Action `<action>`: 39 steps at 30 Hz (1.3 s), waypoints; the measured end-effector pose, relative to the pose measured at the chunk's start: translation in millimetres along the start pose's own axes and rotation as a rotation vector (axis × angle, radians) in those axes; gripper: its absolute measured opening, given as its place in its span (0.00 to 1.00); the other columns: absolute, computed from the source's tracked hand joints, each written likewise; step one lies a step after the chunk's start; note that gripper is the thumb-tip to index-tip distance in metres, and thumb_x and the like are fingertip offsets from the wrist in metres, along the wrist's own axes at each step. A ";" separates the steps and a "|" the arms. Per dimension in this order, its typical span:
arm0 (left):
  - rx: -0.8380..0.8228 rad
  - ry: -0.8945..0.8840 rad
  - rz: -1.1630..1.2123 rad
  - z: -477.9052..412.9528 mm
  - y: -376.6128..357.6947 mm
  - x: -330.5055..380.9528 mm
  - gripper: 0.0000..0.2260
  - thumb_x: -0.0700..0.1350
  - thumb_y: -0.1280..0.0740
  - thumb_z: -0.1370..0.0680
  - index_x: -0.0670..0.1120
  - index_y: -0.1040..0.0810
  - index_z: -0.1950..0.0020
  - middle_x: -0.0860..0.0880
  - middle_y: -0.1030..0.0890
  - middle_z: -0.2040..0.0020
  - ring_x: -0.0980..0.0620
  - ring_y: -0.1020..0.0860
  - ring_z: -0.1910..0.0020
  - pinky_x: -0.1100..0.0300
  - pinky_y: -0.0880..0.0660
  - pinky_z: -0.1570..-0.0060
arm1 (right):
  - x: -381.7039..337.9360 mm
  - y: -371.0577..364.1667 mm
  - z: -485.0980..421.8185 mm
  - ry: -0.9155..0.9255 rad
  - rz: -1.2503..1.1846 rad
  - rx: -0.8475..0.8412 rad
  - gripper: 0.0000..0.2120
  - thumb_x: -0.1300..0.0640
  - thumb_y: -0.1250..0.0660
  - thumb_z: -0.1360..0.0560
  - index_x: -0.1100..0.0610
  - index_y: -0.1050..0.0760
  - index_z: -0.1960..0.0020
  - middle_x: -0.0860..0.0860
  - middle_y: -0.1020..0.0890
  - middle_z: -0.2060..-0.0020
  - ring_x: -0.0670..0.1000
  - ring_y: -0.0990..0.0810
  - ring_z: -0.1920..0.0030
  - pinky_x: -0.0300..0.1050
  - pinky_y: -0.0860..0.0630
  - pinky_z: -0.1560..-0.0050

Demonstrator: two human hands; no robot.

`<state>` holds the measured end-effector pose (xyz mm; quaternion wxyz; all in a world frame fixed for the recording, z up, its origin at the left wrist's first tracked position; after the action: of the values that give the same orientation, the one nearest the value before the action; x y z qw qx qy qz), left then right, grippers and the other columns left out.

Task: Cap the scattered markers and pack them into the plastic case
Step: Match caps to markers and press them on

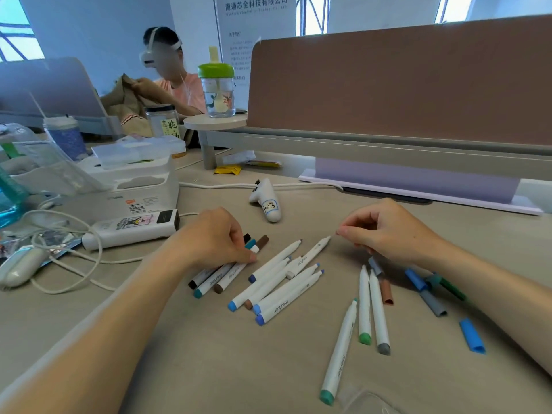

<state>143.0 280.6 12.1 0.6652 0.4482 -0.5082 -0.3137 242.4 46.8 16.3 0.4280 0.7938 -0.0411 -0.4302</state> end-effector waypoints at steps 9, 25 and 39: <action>-0.129 -0.169 0.094 11.7 -13.3 25.5 0.08 0.55 0.24 0.29 0.52 0.15 0.61 0.58 0.24 0.75 0.61 0.28 0.73 0.63 0.29 0.65 | -7.6 15.5 2.1 0.032 0.144 -0.317 0.04 0.56 0.27 0.27 0.50 0.16 0.59 0.45 0.17 0.67 0.42 0.22 0.67 0.35 0.26 0.64; -0.088 -0.204 -0.113 20.8 -23.1 44.3 0.09 0.55 0.25 0.29 0.50 0.16 0.60 0.58 0.21 0.71 0.61 0.23 0.70 0.67 0.28 0.68 | 4.7 7.0 20.7 -0.028 0.323 -0.726 0.06 0.55 0.25 0.28 0.47 0.18 0.54 0.49 0.18 0.58 0.47 0.22 0.58 0.36 0.24 0.56; -0.100 -0.153 -0.262 17.1 -24.8 34.9 0.10 0.58 0.27 0.28 0.52 0.17 0.56 0.55 0.21 0.60 0.57 0.22 0.60 0.63 0.24 0.61 | 7.7 -6.2 24.1 -0.029 0.469 -0.768 0.04 0.50 0.24 0.30 0.44 0.18 0.57 0.43 0.22 0.55 0.43 0.26 0.54 0.37 0.26 0.55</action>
<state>137.6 235.5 4.6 0.5994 0.4517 -0.4783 -0.4560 228.0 31.8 0.5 0.7768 0.5405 -0.0634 -0.3169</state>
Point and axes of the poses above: each hand's wrist, its own z-axis away from the middle knuckle, its own y-axis out of the back of the hand, x = y × z, the point moved 7 cm from there along -z, towards the middle knuckle
